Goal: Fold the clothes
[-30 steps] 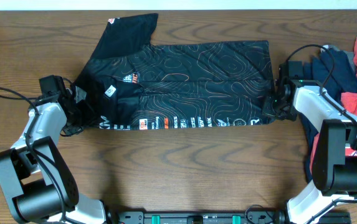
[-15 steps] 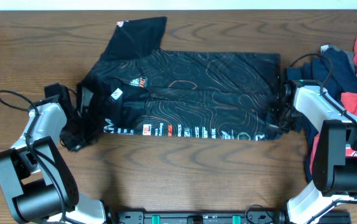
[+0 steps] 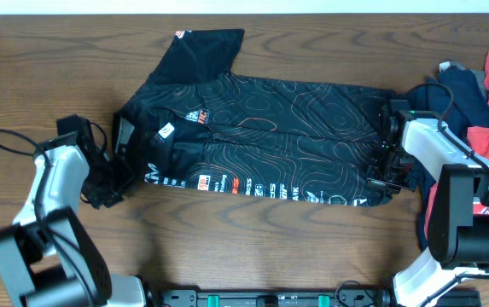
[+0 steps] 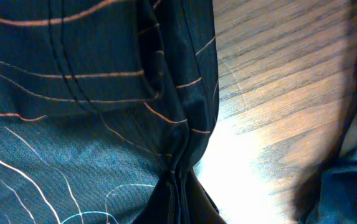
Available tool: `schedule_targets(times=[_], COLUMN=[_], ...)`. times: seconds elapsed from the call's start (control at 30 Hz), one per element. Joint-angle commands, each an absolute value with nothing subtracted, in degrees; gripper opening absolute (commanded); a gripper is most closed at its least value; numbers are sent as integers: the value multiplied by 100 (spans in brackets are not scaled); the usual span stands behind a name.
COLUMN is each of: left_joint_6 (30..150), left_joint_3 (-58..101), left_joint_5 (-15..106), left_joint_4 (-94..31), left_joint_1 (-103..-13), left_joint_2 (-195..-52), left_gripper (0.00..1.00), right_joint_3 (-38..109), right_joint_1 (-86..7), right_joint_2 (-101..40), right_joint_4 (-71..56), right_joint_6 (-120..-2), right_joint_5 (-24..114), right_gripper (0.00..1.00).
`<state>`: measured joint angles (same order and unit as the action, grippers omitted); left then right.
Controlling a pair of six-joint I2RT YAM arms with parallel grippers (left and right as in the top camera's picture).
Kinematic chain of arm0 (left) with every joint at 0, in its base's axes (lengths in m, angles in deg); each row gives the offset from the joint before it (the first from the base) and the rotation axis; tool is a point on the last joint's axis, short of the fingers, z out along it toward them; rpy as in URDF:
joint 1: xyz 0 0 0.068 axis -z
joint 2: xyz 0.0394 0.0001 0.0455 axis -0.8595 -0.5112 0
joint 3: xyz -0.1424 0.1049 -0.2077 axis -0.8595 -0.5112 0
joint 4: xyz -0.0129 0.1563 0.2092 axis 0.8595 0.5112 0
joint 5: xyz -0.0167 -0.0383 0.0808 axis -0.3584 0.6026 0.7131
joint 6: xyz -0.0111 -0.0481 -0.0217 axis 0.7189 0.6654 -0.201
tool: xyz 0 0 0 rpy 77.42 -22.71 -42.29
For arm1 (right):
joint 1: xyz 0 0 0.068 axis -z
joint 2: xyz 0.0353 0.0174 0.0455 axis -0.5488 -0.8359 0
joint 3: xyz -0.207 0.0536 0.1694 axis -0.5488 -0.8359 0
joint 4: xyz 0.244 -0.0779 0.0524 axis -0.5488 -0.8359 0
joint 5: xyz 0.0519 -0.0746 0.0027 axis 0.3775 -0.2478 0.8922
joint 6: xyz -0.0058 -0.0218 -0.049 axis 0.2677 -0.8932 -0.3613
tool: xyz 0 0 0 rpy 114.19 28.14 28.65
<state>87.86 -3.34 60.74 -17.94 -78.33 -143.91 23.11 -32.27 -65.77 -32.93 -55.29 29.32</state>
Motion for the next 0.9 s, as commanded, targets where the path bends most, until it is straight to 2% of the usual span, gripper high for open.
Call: schedule_targets(times=[0.0,0.07,0.3,0.37,0.5,0.87], left_joint_6=[8762,8784,8827,8827,8827,8823], left_joint_3=[-299,-299,-301,-301,-301,-303], left_joint_5=[5749,5746,5753,5751,5746,5755], left_joint_4=[-2071,-2279,-3499,-3835,-4215,-3829], left_joint_1=[-7863,-7863,-7857,-7857,-7850,-7804], left_joint_2=[-14047,-14006,-14362,-14522,-14742,-15444], left_gripper=[63,70,70,67,51,50], right_joint_3=[2292,2292,2292,2292,2292,2292], right_joint_1=[-3214,-3212,-3212,-3212,-3212,-3212], right_joint_2=[-6616,-6616,-6616,-6616,-6616,-6616], right_joint_4=[-3280,-3278,-3239,-3230,-3217,-3219], right_joint_6=[-5424,-5426,-5428,-5428,-5454,-5489], right_joint_5=[2827,2827,2827,2825,2825,2827], right_gripper=[3,3,3,3,4,4])
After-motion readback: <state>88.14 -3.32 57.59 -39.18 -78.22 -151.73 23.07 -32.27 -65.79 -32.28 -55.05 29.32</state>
